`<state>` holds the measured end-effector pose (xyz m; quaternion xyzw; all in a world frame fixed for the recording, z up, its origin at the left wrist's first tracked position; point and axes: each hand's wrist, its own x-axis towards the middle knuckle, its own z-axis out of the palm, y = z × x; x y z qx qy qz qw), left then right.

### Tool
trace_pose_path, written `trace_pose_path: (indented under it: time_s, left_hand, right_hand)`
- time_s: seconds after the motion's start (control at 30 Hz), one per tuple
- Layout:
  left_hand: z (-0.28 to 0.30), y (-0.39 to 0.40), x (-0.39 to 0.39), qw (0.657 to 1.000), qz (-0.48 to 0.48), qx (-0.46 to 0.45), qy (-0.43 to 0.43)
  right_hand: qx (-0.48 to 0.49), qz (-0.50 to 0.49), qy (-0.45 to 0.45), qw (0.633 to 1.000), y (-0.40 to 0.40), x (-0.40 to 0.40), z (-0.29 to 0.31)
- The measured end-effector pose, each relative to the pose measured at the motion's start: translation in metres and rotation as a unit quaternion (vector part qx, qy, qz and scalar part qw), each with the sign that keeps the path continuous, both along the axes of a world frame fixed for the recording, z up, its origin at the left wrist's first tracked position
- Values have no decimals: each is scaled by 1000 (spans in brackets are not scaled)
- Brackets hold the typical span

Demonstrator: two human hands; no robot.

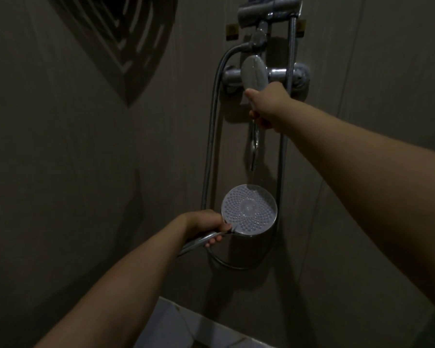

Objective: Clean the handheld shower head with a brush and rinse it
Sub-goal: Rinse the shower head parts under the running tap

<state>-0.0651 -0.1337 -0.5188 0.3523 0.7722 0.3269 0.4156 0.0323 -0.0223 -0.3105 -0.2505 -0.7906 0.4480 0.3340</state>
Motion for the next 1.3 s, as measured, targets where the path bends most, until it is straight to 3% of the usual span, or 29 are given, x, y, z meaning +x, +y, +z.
trace_pose_path:
  time_s: [0.6,0.73,0.8,0.87,0.97,1.13,1.3]
  left_hand:
    - [-5,0,2,1000,8,-8,-3]
    - [-5,-3,2,1000,20,0,-19]
    - [-6,-3,2,999,42,22,-6]
    - [-7,0,4,995,79,45,50]
    - [-8,3,6,984,98,48,139]
    - [-2,6,6,931,16,-57,361]
    - [-13,13,13,881,-6,-60,469]
  right_hand:
    - [9,-6,5,1000,-1,0,-2]
    - [59,-27,106,992,-2,10,-43]
    - [102,-71,88,988,0,21,-92]
    - [134,-83,-16,987,5,33,-145]
    - [208,-56,-213,953,15,35,-193]
    - [252,-55,-216,942,19,16,-209]
    - [346,-121,-219,904,32,12,-210]
